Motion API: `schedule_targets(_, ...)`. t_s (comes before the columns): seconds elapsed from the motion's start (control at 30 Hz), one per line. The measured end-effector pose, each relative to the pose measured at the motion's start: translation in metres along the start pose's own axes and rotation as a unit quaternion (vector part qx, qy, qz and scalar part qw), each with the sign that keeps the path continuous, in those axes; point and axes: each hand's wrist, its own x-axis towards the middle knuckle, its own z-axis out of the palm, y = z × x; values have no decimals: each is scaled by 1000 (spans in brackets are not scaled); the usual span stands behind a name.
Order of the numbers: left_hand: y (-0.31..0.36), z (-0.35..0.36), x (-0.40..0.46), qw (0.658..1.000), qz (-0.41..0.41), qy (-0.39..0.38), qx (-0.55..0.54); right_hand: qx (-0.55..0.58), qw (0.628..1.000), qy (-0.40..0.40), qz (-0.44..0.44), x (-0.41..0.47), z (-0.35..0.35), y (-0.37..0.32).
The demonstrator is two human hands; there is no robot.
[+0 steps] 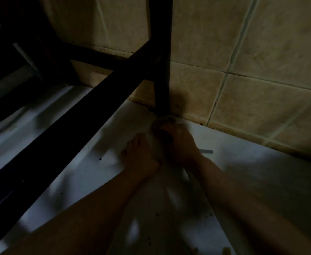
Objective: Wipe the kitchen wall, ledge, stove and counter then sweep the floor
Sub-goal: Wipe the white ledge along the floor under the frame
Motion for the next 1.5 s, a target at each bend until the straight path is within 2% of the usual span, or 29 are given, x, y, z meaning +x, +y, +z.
schedule_targets(0.1,-7,3,-11,999,-22,19,17,-19,998,-23,-53,-17,0,0)
schedule_targets(0.23,-20,1,-24,998,-8,57,27,-60,993,-35,-95,-24,-12,6)
schedule_targets(0.37,-28,-2,-33,999,-20,42,16,-46,996,75,14,-4,-15,12)
schedule_targets(0.43,-30,-3,-37,998,-31,56,14,-104,993,49,7,-7,-14,-1)
schedule_targets(0.6,-40,-5,-58,993,-52,100,-22,-53,991,-28,-123,-50,14,-31)
schedule_targets(0.73,-40,-8,-79,995,-55,76,-22,-54,983,-90,-152,-66,21,-36)
schedule_targets(0.8,-42,-9,-84,996,-54,68,-3,-79,981,-84,-155,-62,13,-34)
schedule_targets(0.87,-46,-10,-85,996,-47,69,17,-93,988,-42,-114,-48,8,-30)
schedule_targets(0.97,-48,-9,-81,996,-45,77,12,-57,998,34,-9,-30,4,-33)
schedule_targets(1.0,-48,-8,-80,995,-51,86,2,-52,998,35,-14,-28,7,-36)
schedule_targets(1.03,-49,-7,-78,994,-57,97,-9,-49,998,31,-36,-29,11,-39)
schedule_targets(1.13,-50,-3,-78,990,-62,122,-36,-74,981,26,-176,-48,24,-47)
schedule_targets(1.2,-50,-2,-82,990,-53,127,-15,-29,976,35,-213,-68,34,-50)
schedule_targets(1.23,-50,-2,-83,991,-46,127,-1,-12,974,13,-225,-77,37,-50)
schedule_targets(1.3,-50,-2,-81,991,-40,123,13,-28,968,-49,-243,-82,30,-47)
schedule_targets(1.37,-49,-4,-78,994,-50,101,8,-74,961,-52,-261,-71,12,-27)
schedule_targets(1.4,-48,-4,-75,995,-55,87,-1,-88,965,-27,-245,-63,1,-13)
schedule_targets(1.5,-44,-1,-66,995,-75,51,-42,-65,989,61,-121,-48,-32,28)
